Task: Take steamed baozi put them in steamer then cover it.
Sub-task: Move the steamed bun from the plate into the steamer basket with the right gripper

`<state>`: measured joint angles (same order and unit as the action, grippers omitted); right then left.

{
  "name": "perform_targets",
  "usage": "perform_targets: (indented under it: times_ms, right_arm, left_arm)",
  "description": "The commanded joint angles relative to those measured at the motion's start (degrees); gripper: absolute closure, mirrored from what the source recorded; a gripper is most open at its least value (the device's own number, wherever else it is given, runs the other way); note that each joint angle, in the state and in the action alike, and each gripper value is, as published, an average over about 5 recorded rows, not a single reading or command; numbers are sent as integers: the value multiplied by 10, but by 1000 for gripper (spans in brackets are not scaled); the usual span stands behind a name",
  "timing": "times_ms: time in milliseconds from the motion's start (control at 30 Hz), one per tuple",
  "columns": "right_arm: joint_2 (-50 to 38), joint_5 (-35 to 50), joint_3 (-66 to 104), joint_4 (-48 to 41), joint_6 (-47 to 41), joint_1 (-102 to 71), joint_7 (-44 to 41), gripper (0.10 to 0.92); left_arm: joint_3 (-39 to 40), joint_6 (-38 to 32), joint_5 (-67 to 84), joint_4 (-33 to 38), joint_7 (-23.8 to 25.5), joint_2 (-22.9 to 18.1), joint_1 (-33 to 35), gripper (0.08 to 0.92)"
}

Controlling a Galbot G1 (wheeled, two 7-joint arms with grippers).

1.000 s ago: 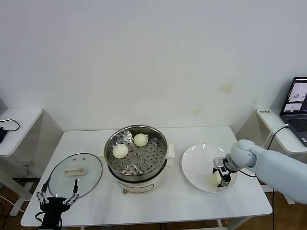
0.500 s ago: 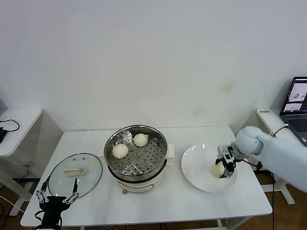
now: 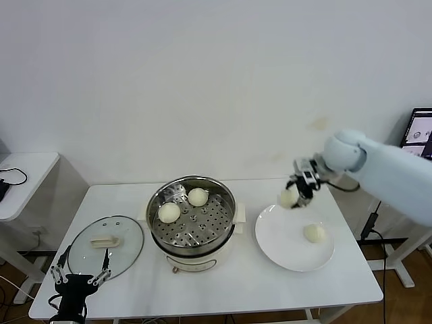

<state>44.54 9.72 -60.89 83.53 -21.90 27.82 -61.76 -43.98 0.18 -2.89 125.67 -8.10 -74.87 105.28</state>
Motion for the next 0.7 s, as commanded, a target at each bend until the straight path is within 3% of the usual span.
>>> perform_targets:
  times_ms: [33, 300, 700]
  right_arm:
    - [145, 75, -59, -1, -2, 98, 37, 372]
    - [215, 69, -81, 17, 68, 53, 58, 369]
    - [272, -84, -125, -8, 216, -5, 80, 366]
  left_arm:
    - [-2, 1, 0, 0, 0, -1, 0, 177]
    - [-15, 0, 5, 3, -1, -4, 2, 177]
    - [-30, 0, 12, 10, -2, -8, 5, 177]
